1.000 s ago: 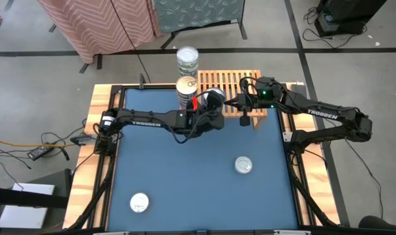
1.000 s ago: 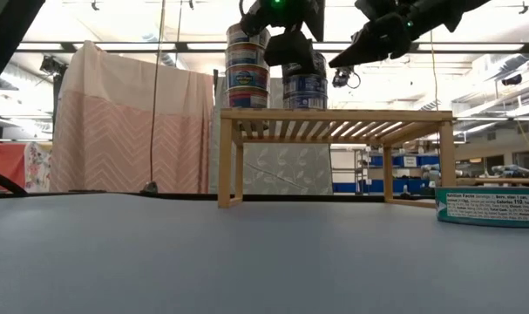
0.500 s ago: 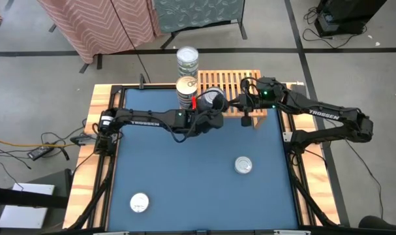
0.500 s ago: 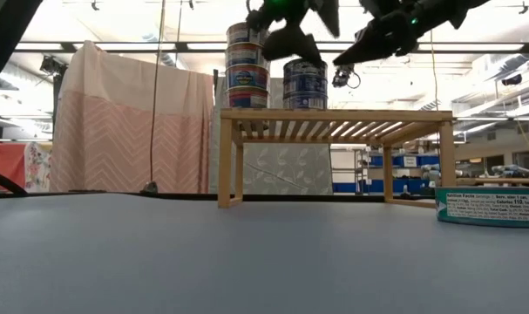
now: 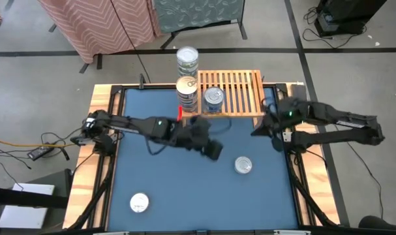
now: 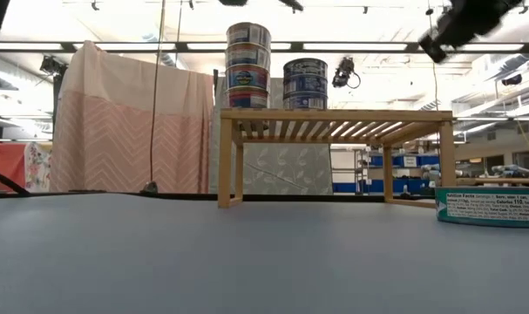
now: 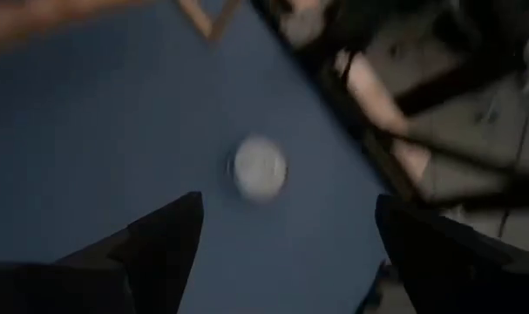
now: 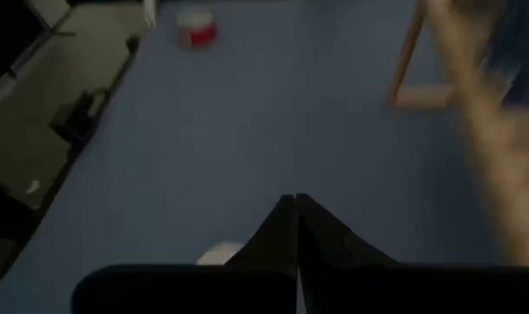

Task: Stack canned seafood by type on shelf
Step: Adjust the stacked dark blue tuna cans on the shelf

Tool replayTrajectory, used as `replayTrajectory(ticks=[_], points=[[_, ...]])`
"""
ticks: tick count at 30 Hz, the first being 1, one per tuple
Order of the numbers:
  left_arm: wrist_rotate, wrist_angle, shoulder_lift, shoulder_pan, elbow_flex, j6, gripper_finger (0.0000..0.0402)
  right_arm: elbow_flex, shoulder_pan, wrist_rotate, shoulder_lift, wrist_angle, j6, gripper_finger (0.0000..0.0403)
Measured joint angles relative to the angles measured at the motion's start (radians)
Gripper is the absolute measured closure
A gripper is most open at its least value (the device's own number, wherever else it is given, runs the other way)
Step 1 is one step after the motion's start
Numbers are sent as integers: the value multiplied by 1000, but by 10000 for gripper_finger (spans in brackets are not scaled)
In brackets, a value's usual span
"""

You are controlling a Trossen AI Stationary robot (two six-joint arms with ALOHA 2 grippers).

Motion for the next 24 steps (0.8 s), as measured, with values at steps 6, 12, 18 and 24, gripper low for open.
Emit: replayTrajectory(ticks=[6, 12, 18, 24], points=[[-48, -122, -29, -160, 0, -22, 57, -186, 253, 230, -35, 140, 283, 402], [-63, -396, -73, -357, 2, -144, 57, -257, 442, 388, 85, 386, 415, 402], [-34, -668, -69, -552, 1, -314, 57, -218, 507, 525, 221, 422, 458, 402], [-173, -622, -68, -639, -37, -512, 57, -213, 551, 572, 374, 387, 673, 402]])
